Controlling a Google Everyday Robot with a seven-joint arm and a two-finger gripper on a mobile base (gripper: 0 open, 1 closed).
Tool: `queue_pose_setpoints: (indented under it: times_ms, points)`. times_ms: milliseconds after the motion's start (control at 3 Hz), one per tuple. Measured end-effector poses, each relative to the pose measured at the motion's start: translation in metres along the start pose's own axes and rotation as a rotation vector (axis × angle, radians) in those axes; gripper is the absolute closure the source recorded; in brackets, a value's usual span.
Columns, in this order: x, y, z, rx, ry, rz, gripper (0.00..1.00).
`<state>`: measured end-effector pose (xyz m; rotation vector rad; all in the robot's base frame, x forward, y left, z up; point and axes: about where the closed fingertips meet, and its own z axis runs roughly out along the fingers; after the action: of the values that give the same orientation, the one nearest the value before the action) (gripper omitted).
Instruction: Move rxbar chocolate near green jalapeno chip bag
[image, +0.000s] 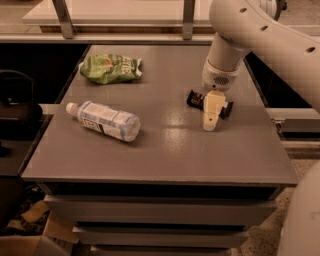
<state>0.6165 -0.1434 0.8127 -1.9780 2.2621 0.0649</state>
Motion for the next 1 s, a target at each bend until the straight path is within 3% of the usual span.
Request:
queue_pose_setpoints:
  times_ms: [333,1000]
  points:
    - [0.0053,-0.0092,0.002,0.007,0.011,0.002,0.17]
    - [0.0057,-0.0126,-0.0068,0.008,0.015,0.001,0.64]
